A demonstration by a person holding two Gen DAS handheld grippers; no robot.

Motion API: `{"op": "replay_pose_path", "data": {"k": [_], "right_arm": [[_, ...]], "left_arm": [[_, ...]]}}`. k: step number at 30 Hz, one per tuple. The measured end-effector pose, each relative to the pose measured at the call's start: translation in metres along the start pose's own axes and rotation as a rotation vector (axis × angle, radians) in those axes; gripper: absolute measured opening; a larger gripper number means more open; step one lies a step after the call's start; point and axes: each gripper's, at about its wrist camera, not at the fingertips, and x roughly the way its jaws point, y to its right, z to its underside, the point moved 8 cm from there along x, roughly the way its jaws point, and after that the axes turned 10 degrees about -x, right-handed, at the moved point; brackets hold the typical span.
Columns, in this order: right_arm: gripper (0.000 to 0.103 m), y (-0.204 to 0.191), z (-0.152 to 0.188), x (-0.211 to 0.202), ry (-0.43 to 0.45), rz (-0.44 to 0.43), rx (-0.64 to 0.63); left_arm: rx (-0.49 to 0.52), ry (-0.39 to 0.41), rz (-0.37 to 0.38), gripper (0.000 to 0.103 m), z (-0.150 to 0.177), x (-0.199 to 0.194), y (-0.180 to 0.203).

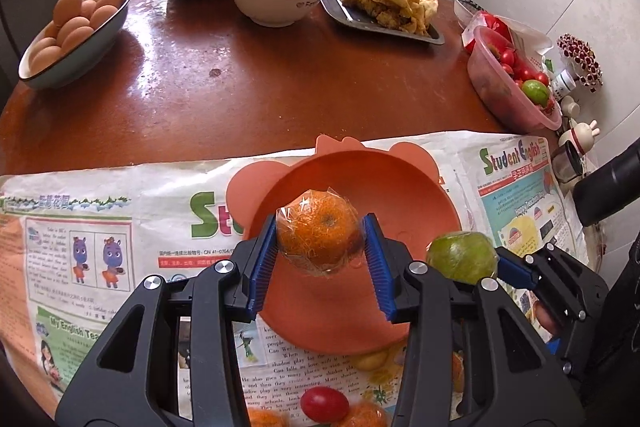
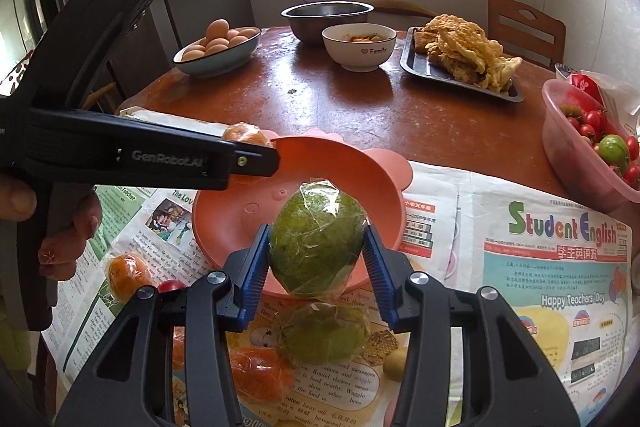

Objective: Organize fruits
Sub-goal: 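Lift the green fruit with the right tool while the left tool carries the orange toward the plate, then lower both fruits into the orange plate and open both tools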

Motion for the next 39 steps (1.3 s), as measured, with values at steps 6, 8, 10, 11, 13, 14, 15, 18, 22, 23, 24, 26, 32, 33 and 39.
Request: {"op": "replay_pose_path", "data": {"k": [6,8,10,11,13,14,15,18,22,23,24,26,32,33,39], "right_arm": [[0.045,-0.002,0.003,0.013,-0.017,-0.005,-0.014],[0.045,-0.001,0.004,0.017,-0.025,-0.009,-0.012],[0.045,-0.001,0.005,0.021,-0.031,-0.012,-0.013],[0.045,-0.001,0.005,0.023,-0.034,-0.015,-0.015],[0.045,-0.001,0.006,0.026,-0.039,-0.018,-0.017],[0.045,-0.001,0.007,0.027,-0.043,-0.019,-0.017],[0.045,-0.001,0.007,0.028,-0.044,-0.021,-0.017],[0.046,-0.001,0.008,0.03,-0.048,-0.025,-0.014],[0.046,-0.001,0.009,0.031,-0.05,-0.024,-0.016],[0.046,-0.001,0.009,0.031,-0.052,-0.024,-0.017],[0.046,-0.001,0.009,0.031,-0.052,-0.024,-0.016],[0.049,-0.002,0.009,0.031,-0.052,-0.027,-0.016],[0.058,-0.003,0.009,0.026,-0.041,-0.032,-0.01],[0.059,-0.003,0.009,0.024,-0.039,-0.032,-0.007],[0.064,-0.001,0.009,0.012,-0.021,-0.021,0.005]], "left_arm": [[-0.002,-0.02,0.0,0.034,-0.001,0.01,0.002],[-0.003,-0.024,-0.003,0.034,-0.002,0.013,0.001],[-0.004,-0.03,-0.002,0.034,-0.002,0.015,0.001],[-0.006,-0.032,-0.003,0.034,-0.002,0.017,0.001],[-0.008,-0.037,-0.009,0.034,-0.003,0.02,-0.001],[-0.012,-0.039,-0.008,0.034,-0.002,0.022,-0.002],[-0.015,-0.042,-0.008,0.034,-0.002,0.023,-0.002],[-0.016,-0.048,-0.012,0.034,-0.002,0.028,-0.003],[-0.013,-0.046,-0.006,0.034,-0.003,0.029,-0.002],[-0.013,-0.045,-0.004,0.034,-0.003,0.029,-0.002],[-0.011,-0.046,-0.003,0.034,-0.003,0.029,-0.001],[-0.014,-0.047,0.0,0.034,-0.004,0.03,-0.001],[-0.015,-0.051,0.001,0.034,-0.004,0.03,-0.002],[-0.016,-0.051,0.002,0.034,-0.004,0.03,-0.002],[-0.019,-0.04,0.006,0.034,-0.004,0.025,-0.004]]}}
